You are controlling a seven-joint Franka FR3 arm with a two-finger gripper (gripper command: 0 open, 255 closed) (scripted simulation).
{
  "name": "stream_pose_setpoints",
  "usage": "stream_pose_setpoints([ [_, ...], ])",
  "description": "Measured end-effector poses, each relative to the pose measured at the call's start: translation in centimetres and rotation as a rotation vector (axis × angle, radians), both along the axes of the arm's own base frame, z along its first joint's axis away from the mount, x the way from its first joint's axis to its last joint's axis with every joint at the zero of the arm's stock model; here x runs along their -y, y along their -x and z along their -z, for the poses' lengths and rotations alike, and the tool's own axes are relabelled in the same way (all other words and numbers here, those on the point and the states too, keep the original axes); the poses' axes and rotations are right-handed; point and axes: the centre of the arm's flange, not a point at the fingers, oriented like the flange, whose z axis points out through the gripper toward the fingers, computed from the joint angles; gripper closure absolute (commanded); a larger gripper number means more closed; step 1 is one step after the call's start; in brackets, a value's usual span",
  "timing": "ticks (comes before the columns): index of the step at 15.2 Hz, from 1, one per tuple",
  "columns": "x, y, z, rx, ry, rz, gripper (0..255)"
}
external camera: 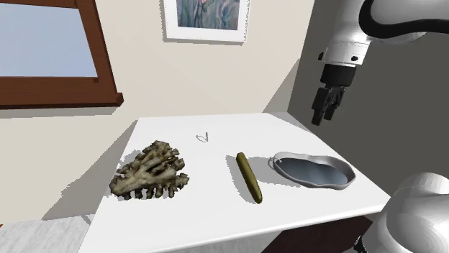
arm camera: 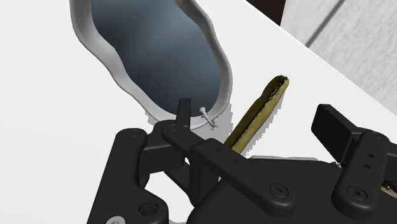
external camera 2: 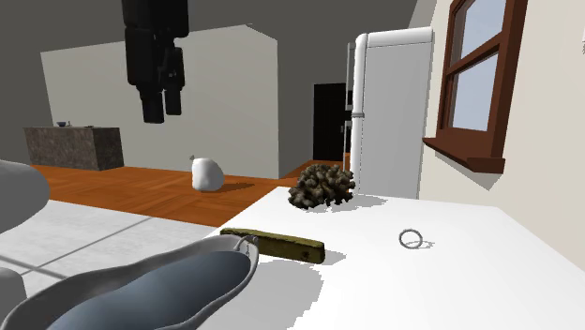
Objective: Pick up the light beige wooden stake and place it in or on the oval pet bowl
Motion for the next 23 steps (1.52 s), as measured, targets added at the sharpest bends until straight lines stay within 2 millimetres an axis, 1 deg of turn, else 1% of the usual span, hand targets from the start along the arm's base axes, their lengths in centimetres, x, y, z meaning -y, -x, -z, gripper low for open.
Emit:
stream_pose_setpoints([
  [1, 0.0, 0.0, 0.0, 0.0, 0.0, 0.0, 0],
  [2, -0.3, -0.2, 0.4, -0.001, 0.001, 0.01, 0],
  [4, -1.6, -1.2, 2.0, -0.005, 0.007, 0.042, 0],
  [7, -3.5, -2.5, 5.2, -0.01, 0.015, 0.104, 0],
  [11, -5.7, -5.6, 8.9, -0.018, 0.026, 0.187, 0],
  [13, -6.5, -6.6, 11.5, -0.022, 0.032, 0.23, 0],
  [15, -7.9, -7.8, 13.3, -0.025, 0.038, 0.272, 0],
  [17, -8.6, -9.3, 15.2, -0.028, 0.044, 0.315, 0],
  [20, -10.1, -11.4, 18.4, -0.033, 0.052, 0.377, 0],
  [21, -10.5, -12.1, 19.1, -0.034, 0.055, 0.399, 0],
  [22, -10.9, -12.6, 20.4, -0.037, 0.059, 0.42, 0],
  [23, -11.0, -13.4, 21.2, -0.038, 0.062, 0.441, 0],
])
